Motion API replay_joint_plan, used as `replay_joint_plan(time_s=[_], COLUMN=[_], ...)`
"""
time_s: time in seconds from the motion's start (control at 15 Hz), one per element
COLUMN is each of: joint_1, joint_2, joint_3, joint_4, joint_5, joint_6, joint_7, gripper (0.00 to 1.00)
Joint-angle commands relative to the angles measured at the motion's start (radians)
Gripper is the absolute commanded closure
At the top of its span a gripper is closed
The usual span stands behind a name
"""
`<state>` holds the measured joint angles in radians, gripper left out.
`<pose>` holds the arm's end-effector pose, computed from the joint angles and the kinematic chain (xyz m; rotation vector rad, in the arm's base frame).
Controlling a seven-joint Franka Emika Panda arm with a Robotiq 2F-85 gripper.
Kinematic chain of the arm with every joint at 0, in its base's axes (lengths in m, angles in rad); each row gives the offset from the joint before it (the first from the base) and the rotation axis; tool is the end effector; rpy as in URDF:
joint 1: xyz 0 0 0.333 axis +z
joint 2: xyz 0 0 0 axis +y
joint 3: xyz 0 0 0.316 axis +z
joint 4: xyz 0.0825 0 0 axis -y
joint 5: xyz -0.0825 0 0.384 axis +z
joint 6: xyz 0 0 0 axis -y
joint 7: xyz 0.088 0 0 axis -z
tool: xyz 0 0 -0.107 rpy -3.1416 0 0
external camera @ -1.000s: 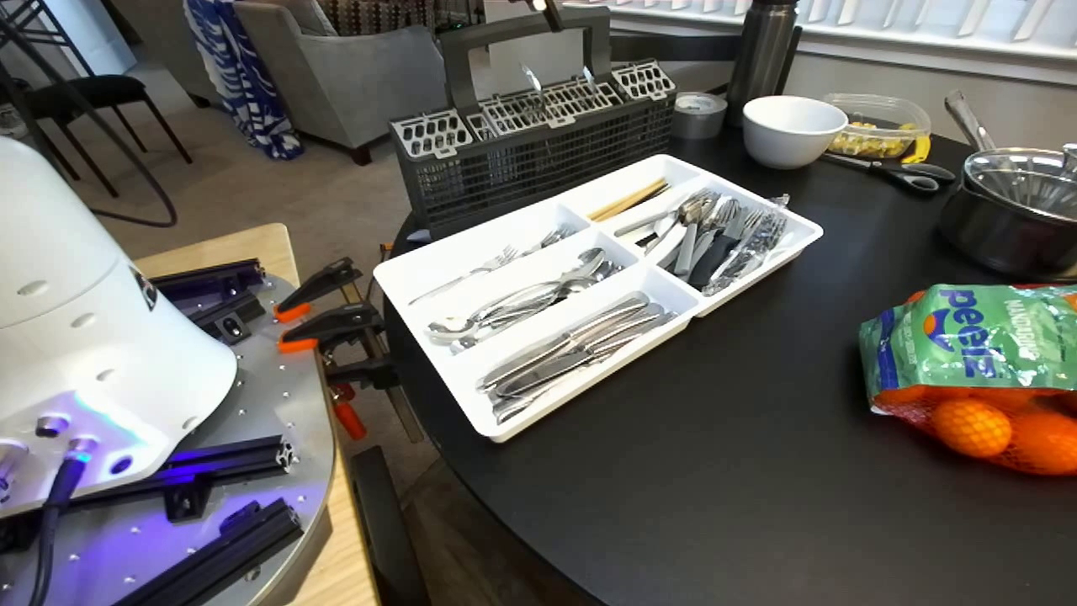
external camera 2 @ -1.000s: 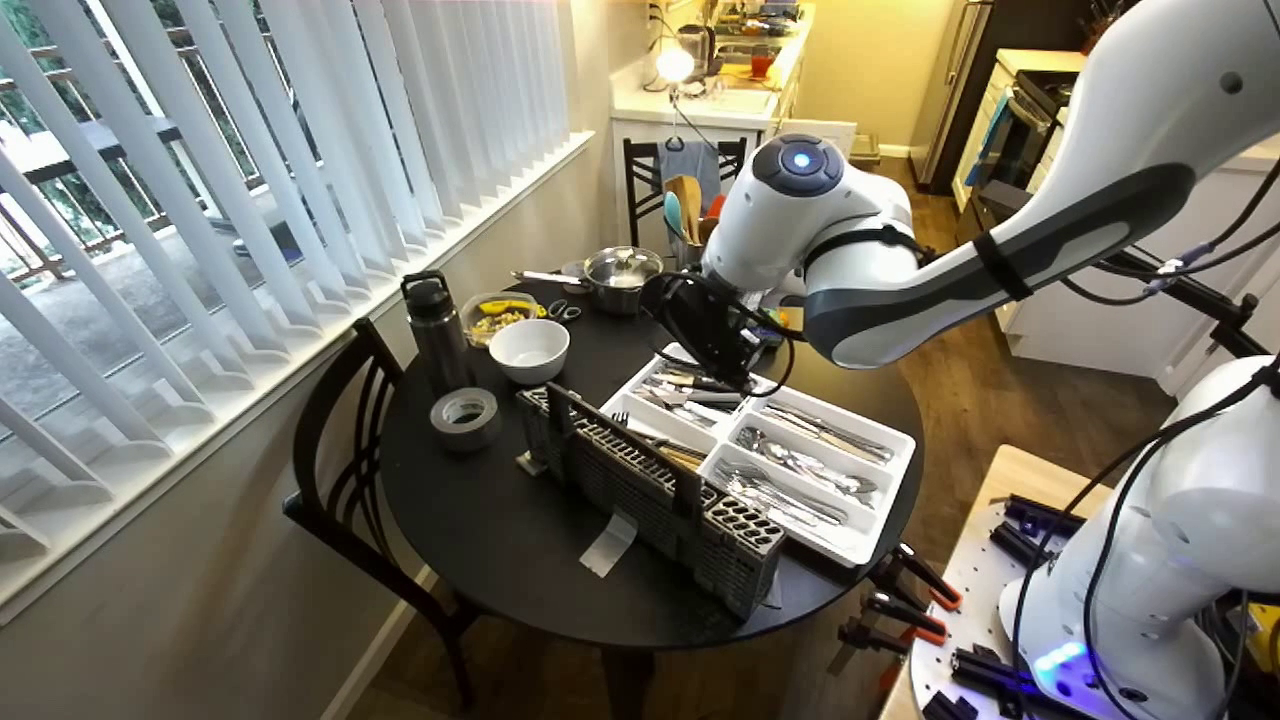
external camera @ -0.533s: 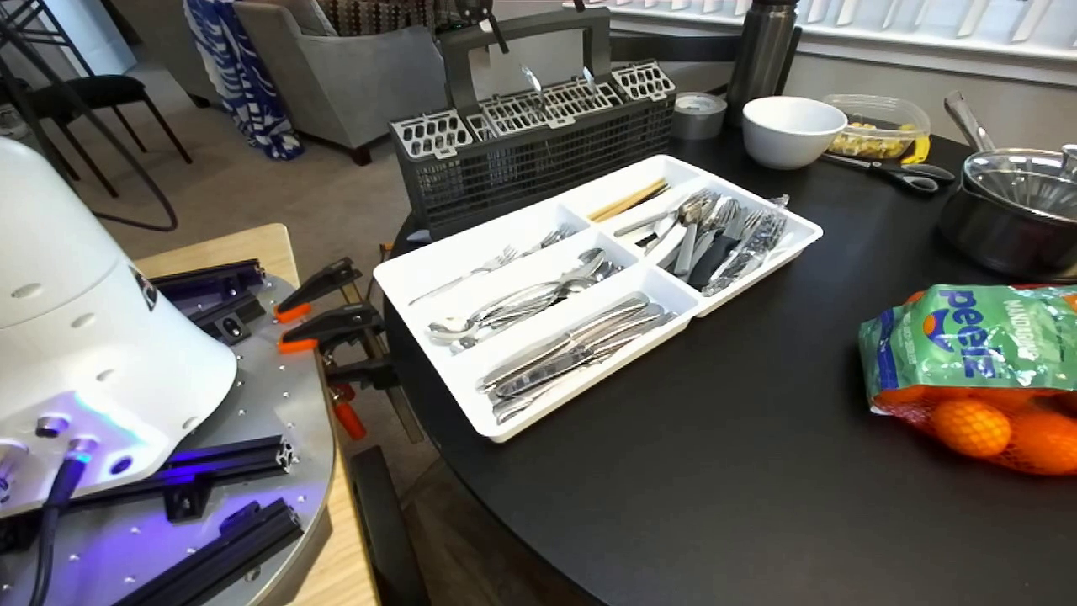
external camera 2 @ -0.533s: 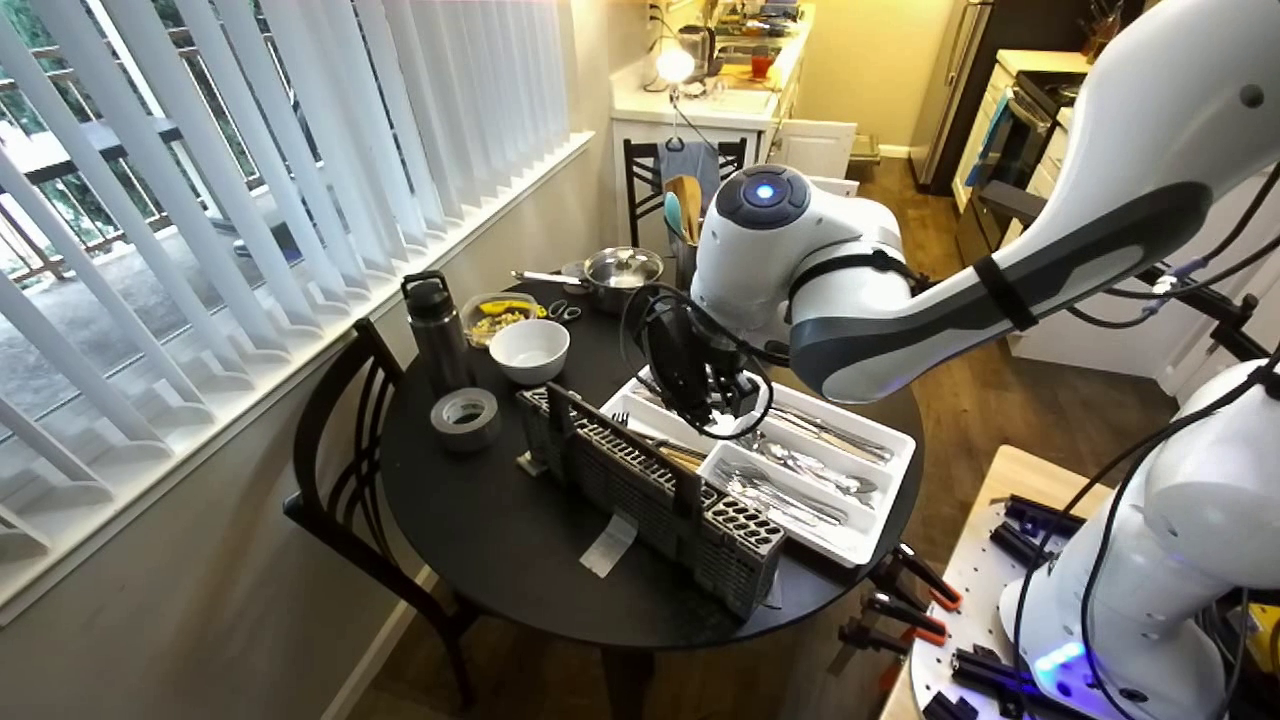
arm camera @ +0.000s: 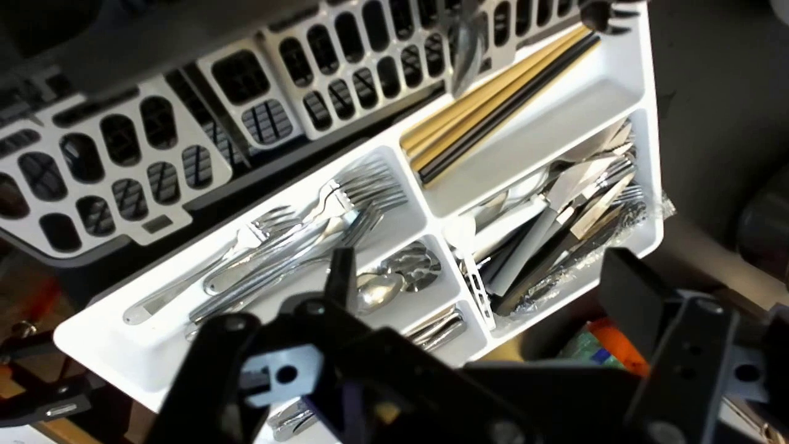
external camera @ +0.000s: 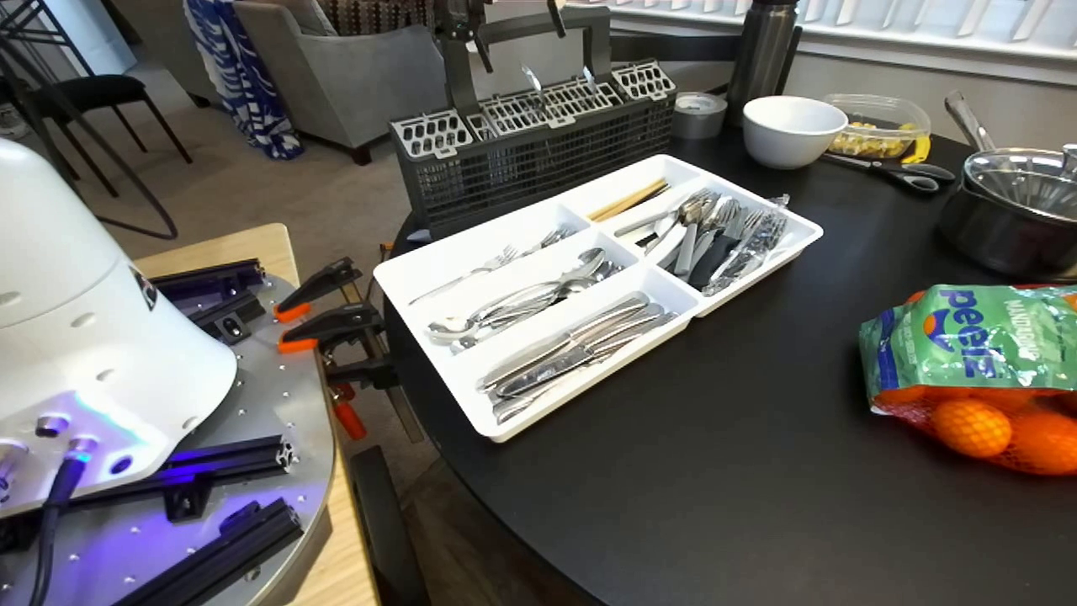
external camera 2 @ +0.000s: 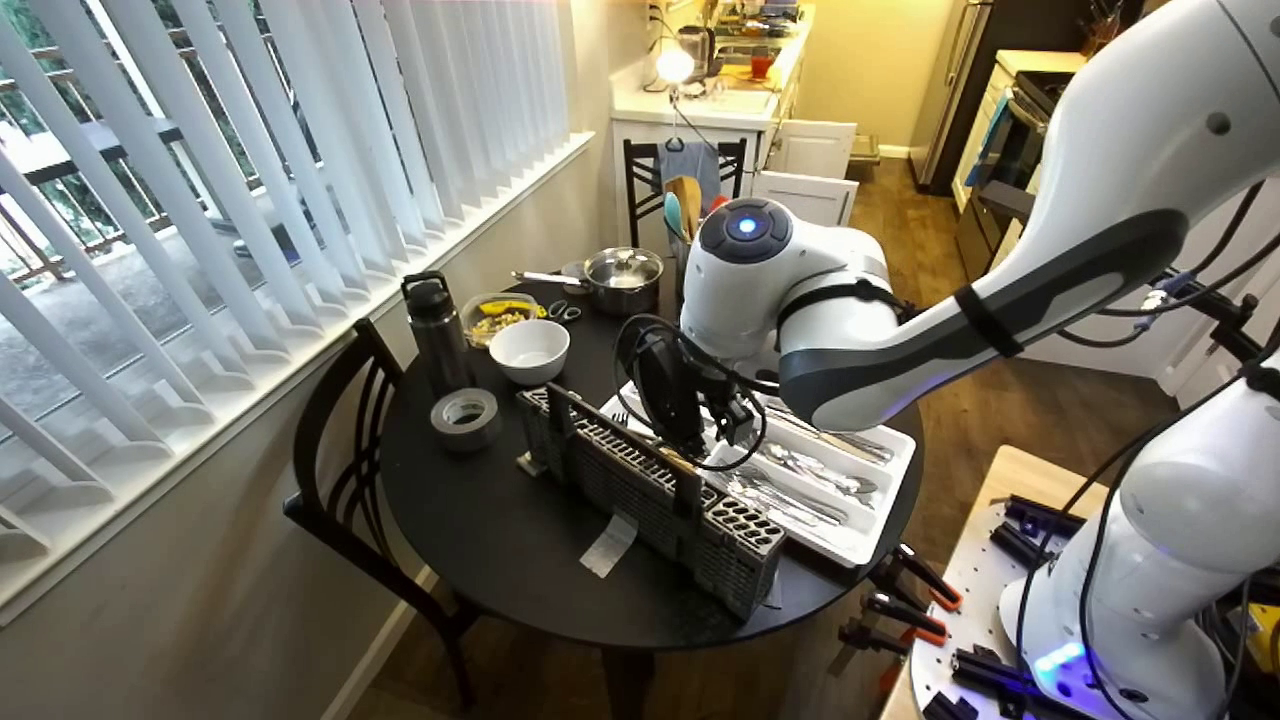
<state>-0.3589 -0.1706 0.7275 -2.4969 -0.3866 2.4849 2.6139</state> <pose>0.4370 0.1681 0.3430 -1.6960 2.5012 -0.5676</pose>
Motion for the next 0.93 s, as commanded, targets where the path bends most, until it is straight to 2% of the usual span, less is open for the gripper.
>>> replay_joint_plan(time_s=[0.0, 0.27, 0.53, 0.6, 0.87], joint_1=[-0.075, -0.105, -0.128, -0.135, -0.155], joint_2=[0.076, 0.128, 0.124, 0.124, 0.133], joint_3=[0.076, 0.114, 0.124, 0.126, 0.136], joint_4=[0.011, 0.015, 0.005, 0.005, 0.006], joint_5=[-0.017, -0.038, -0.033, -0.034, -0.053], joint_6=[0.09, 0.169, 0.212, 0.219, 0.242], joint_7=[0.0, -0.002, -0.002, -0.002, -0.005], gripper=[0.0, 0.0, 0.0, 0.2, 0.46])
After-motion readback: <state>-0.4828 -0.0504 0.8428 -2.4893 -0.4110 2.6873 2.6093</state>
